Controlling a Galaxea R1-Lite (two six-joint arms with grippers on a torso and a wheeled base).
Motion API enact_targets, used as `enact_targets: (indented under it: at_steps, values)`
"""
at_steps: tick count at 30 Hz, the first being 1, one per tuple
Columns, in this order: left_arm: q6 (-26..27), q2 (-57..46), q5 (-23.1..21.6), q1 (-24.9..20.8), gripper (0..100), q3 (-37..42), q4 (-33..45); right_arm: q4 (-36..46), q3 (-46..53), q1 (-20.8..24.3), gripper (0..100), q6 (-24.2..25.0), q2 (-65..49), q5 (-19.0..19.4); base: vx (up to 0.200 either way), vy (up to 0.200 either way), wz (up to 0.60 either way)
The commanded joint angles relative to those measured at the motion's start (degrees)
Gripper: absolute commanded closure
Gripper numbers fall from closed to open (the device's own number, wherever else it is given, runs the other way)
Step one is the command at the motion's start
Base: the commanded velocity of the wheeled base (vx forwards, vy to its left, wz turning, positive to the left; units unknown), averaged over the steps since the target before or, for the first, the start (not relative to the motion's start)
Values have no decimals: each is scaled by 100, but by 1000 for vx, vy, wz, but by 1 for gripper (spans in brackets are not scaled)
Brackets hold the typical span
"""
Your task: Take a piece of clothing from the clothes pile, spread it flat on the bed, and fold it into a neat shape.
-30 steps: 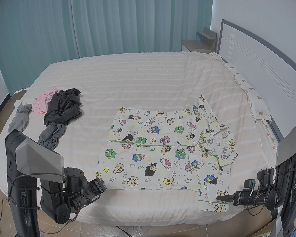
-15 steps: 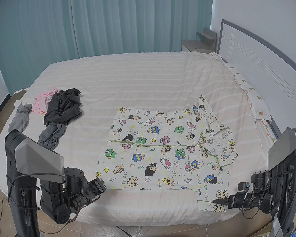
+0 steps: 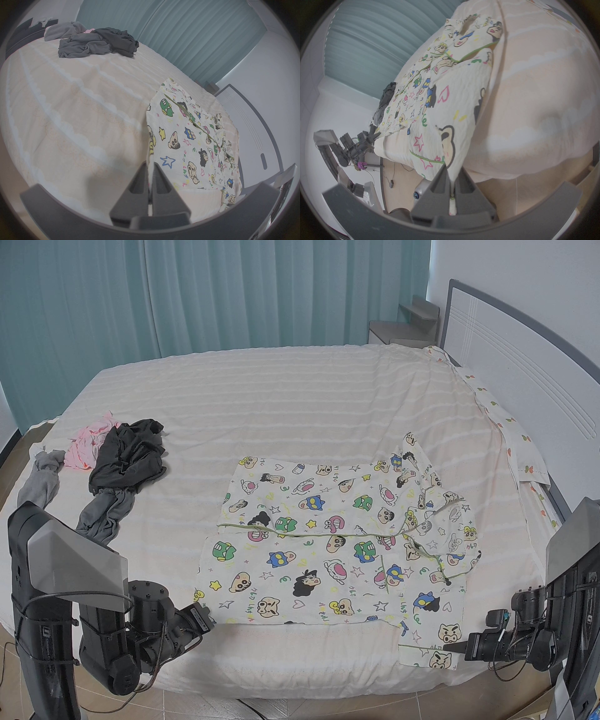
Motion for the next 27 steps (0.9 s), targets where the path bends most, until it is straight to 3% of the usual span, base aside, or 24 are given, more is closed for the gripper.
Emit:
enact_targets:
  at_steps: [1,24,25,27]
  values:
    - [0,-192,2,-19,100,189,-14,631,99,-79,100,43,-626,5,0,0,0]
    - [8,-420,213,-291,100,435,-14,1080,99,-167,100,-10,-574,-320,0,0,0]
    - [8,-429,213,-291,100,444,-14,1062,99,-159,0,-10,-539,-311,0,0,0]
    - [0,-438,213,-291,100,444,-14,1027,99,-150,0,-1,-539,-303,0,0,0]
